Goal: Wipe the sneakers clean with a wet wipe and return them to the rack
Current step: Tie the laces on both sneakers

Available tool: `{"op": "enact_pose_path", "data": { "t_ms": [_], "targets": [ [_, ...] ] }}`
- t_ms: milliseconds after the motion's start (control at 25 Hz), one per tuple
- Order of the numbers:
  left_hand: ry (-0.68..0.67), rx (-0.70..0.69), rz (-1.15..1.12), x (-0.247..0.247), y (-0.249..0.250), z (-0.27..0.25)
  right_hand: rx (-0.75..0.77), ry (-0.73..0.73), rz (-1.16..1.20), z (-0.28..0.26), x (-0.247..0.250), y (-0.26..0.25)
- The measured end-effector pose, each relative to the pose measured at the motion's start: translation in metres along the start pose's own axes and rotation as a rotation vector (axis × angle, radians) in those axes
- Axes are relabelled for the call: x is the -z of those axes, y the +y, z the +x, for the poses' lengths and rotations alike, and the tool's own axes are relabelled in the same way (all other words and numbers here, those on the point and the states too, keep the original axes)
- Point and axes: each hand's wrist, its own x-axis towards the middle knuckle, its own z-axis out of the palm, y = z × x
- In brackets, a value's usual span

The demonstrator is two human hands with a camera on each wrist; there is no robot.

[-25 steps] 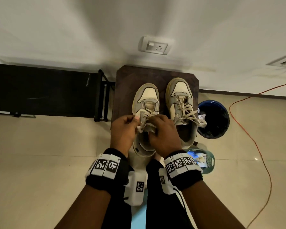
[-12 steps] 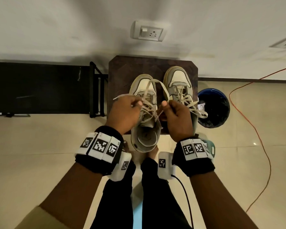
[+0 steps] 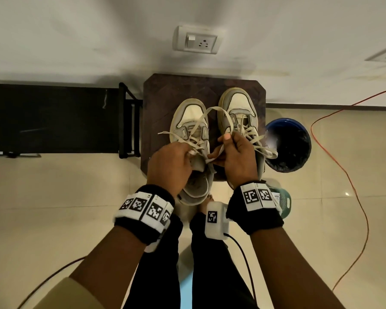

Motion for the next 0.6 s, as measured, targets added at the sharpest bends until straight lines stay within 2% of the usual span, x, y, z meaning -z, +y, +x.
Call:
{"op": "enact_pose_path", "data": {
  "t_ms": [160, 240, 320, 400, 520, 600],
  "targets": [
    [0.030, 0.561, -0.951, 0.003, -0.012, -0.003, -0.028, 0.012, 0.039, -0.002, 0.003, 0.007],
    [0.008, 0.636, -1.221, 0.015, -0.009, -0.009, -0.037, 0.019, 0.050, -0.005, 0.003, 0.008],
    [0.045, 0.613, -1.309, 0.028, -0.007, -0.013, -0.040, 0.015, 0.108, -0.008, 0.002, 0.008],
    [0.101, 0.507, -1.238, 0.042, -0.001, -0.013, -0.003, 0.008, 0.167, -0.010, 0.002, 0.005],
    [0.097, 0.182, -1.017, 0.066, 0.018, -0.006, 0.119, -0.016, 0.144, -0.010, -0.002, -0.005],
    [0.038, -0.025, -0.836, 0.077, 0.033, 0.002, 0.191, -0.161, 0.072, -0.010, -0.007, -0.016]
  ]
}}
